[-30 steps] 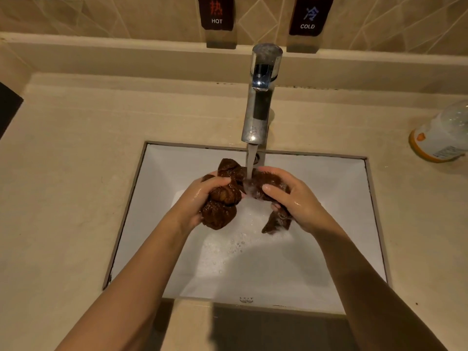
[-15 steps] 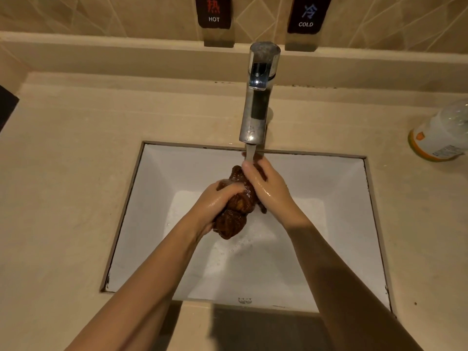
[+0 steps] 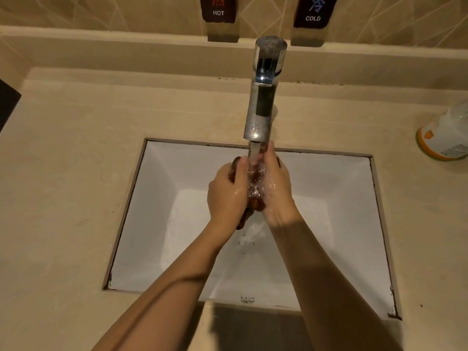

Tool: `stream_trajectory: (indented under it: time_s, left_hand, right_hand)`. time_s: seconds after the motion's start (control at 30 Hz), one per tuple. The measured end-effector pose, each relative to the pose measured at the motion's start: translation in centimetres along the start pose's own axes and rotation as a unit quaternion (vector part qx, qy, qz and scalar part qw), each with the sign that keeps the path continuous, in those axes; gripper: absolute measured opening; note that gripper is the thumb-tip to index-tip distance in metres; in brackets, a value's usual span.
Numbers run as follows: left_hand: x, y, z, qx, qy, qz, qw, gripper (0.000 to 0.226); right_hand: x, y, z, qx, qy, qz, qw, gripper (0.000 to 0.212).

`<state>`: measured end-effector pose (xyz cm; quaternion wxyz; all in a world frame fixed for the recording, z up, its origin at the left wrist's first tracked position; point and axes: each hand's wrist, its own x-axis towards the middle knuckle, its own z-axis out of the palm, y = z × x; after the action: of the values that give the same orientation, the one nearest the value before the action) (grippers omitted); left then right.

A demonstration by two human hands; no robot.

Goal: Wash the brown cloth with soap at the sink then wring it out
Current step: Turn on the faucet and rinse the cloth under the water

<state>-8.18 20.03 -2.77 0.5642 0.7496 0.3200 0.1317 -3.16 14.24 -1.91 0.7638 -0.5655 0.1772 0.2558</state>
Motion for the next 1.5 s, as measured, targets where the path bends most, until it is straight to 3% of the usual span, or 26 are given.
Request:
stream_trajectory:
  time_s: [0.27,0.43,0.53,0.7,0.8,0.87,1.0,1.17,1.37,1.43,1.5]
  left_hand:
    - [-0.5,-1.2,-0.3,-0.003,-0.03,-0.024,0.999,0.022]
    - [0.2,-0.8,-0.9,-0.035,-0.123,-0.115,0.985,0.027]
    - [0.3,-0.2,-1.6,-0.088,-0.189,-0.169,0.963,0.038]
    - [0.9,-0.1,-2.7,-0.236,-0.189,-0.259,0.917,0.03]
    - [1.3,-0.2,-3.1,-0.301,-0.211,-0.287,0.884,0.026]
    - [1.7,0.0,-3.4,-0.325,-0.219,-0.289,0.873,0.025]
    - [2.5,-0.1,-4.3,-0.274,-0.222,-0.272,0.895,0.029]
    - [2.8,-1.0,-5.3,-0.172,-0.206,-0.253,0.93,0.037]
    - [1.6,-0.5,-4.1,-0.118,-0.31,-0.215,0.919,0.043]
    - [1.7,-0.2,-3.5,-0.157,-0.262,-0.225,0.925,0.041]
    - [2.3,-0.5,-3.1,-0.157,-0.163,-0.231,0.946,0.049]
  right_hand:
    - [0.2,-0.1,0.6,-0.04,0.034,0.065,0.996,0.023]
    - [0.9,0.4,1.7,-0.155,0.084,-0.032,0.984,0.029]
    - [1.8,0.7,1.7,-0.16,0.037,-0.02,0.986,0.041]
    - [2.0,-0.2,-1.4,-0.163,-0.077,0.04,0.983,0.069]
    - [1.7,1.1,-4.9,-0.117,-0.206,0.068,0.969,0.07]
    - [1.4,2.0,-6.1,-0.1,-0.232,0.093,0.963,0.063]
    - [0.9,0.8,-7.0,-0.151,-0.23,0.038,0.961,0.024]
    - [0.4,-1.2,-7.0,-0.28,-0.122,-0.077,0.949,0.027]
    - [0.5,-1.3,-3.2,-0.177,-0.156,-0.087,0.968,0.01]
    - [0.1,-1.0,-2.9,-0.194,-0.187,-0.09,0.959,0.017]
    - [-0.7,-0.2,-2.5,-0.292,-0.194,-0.118,0.929,0.028]
